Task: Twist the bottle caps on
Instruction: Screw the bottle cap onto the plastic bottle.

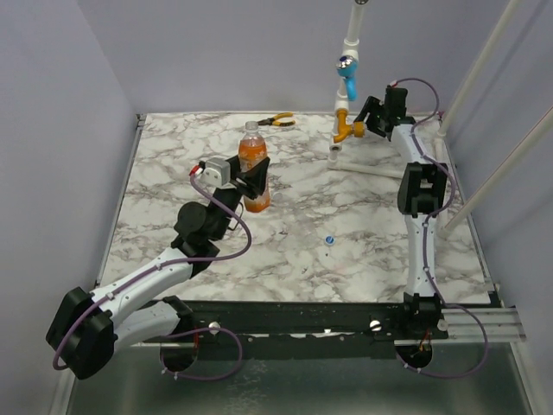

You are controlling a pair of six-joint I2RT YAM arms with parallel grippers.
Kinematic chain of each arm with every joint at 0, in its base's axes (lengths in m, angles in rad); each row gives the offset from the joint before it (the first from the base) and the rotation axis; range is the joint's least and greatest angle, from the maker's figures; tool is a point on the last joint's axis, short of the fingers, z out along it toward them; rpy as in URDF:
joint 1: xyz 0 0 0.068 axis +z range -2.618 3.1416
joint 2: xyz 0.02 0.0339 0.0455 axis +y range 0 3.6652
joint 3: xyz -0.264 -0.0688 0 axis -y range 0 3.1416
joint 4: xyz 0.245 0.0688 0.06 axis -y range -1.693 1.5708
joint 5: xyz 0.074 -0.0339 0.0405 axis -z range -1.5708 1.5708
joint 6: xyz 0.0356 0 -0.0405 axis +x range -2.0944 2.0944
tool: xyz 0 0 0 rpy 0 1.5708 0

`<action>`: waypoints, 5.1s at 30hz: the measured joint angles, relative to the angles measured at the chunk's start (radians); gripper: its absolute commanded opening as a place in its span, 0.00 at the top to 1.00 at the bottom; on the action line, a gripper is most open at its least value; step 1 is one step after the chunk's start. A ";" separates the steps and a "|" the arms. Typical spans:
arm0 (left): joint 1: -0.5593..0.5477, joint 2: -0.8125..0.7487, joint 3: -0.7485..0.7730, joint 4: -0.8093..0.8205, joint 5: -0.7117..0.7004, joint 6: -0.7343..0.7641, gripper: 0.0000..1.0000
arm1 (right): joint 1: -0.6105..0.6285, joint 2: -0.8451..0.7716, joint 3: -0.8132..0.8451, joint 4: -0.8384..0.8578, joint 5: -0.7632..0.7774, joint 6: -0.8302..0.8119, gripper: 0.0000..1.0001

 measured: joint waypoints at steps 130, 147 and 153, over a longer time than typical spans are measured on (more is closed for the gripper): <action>-0.055 -0.043 -0.045 -0.143 0.905 -0.120 0.81 | 0.543 -1.509 -1.094 -0.095 -0.373 0.299 0.85; -0.039 -0.045 -0.067 -0.089 0.903 -0.148 0.81 | 0.543 -1.529 -1.084 -0.115 -0.468 0.284 0.84; -0.019 -0.038 -0.073 -0.065 0.904 -0.171 0.81 | 0.543 -1.530 -1.084 -0.140 -0.478 0.269 0.84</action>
